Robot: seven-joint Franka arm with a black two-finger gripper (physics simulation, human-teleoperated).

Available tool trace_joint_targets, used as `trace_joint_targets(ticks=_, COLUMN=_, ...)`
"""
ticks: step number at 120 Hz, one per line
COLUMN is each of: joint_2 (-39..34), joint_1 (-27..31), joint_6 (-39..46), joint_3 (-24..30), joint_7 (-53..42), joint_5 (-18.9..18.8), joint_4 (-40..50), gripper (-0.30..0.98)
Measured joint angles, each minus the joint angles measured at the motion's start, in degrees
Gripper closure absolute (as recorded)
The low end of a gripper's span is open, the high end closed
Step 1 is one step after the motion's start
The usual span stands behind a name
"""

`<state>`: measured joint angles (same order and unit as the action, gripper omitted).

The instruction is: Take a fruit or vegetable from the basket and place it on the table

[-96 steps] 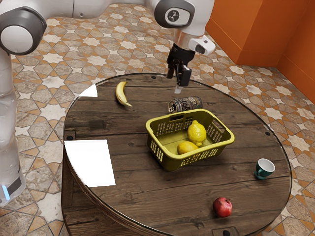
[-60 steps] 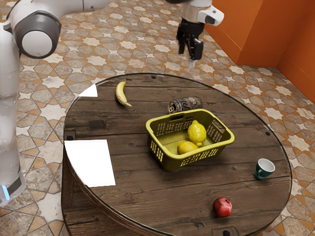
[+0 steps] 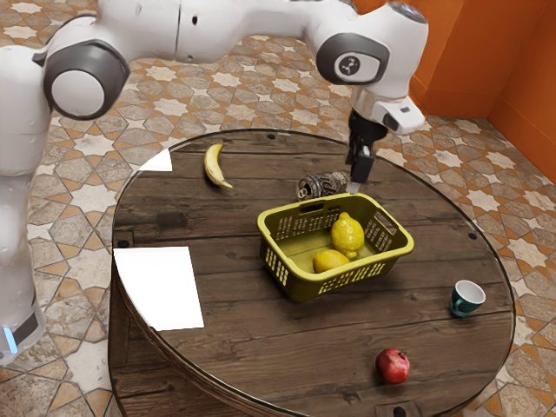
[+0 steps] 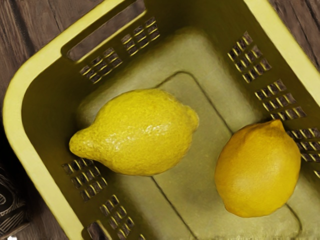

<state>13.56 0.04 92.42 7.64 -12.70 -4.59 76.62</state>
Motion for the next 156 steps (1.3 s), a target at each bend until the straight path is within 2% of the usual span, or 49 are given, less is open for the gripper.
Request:
trace_joint_targets(ticks=10, joint_2=-0.6, joint_1=-0.3, joint_6=1.3, joint_3=1.4, joint_7=-1.9, joint_5=-2.7, joint_4=2.3, gripper=0.0)
trace_joint_targets(ticks=24, joint_2=-3.2, joint_1=-1.1, joint_6=2.6, joint_3=1.8, joint_7=-5.0, joint_5=-4.5, joint_4=6.4, gripper=0.0)
trace_joint_targets(ticks=42, joint_2=-3.6, joint_1=-3.0, joint_6=3.4, joint_3=1.7, joint_7=-10.3, joint_5=-5.1, joint_4=7.5, gripper=0.01)
trace_joint_targets(ticks=61, joint_2=-8.8, joint_1=-2.1, joint_6=10.2, joint_3=1.3, joint_7=-15.3, joint_5=-6.3, joint_4=19.6, gripper=0.0)
trace_joint_targets(ticks=86, joint_2=-10.1, joint_1=-2.0, joint_6=16.2, joint_3=0.6, joint_7=-20.2, joint_5=-6.8, joint_4=23.3, gripper=0.0)
trace_joint_targets(ticks=120, joint_2=-8.9, joint_1=-5.0, joint_6=23.3, joint_3=1.0, joint_7=-24.8, joint_5=-5.7, joint_4=24.7, gripper=0.0)
trace_joint_targets(ticks=156, joint_2=-6.4, joint_1=-3.6, joint_6=25.3, joint_3=1.0, joint_7=-27.7, joint_5=-1.5, joint_4=24.5, gripper=0.0)
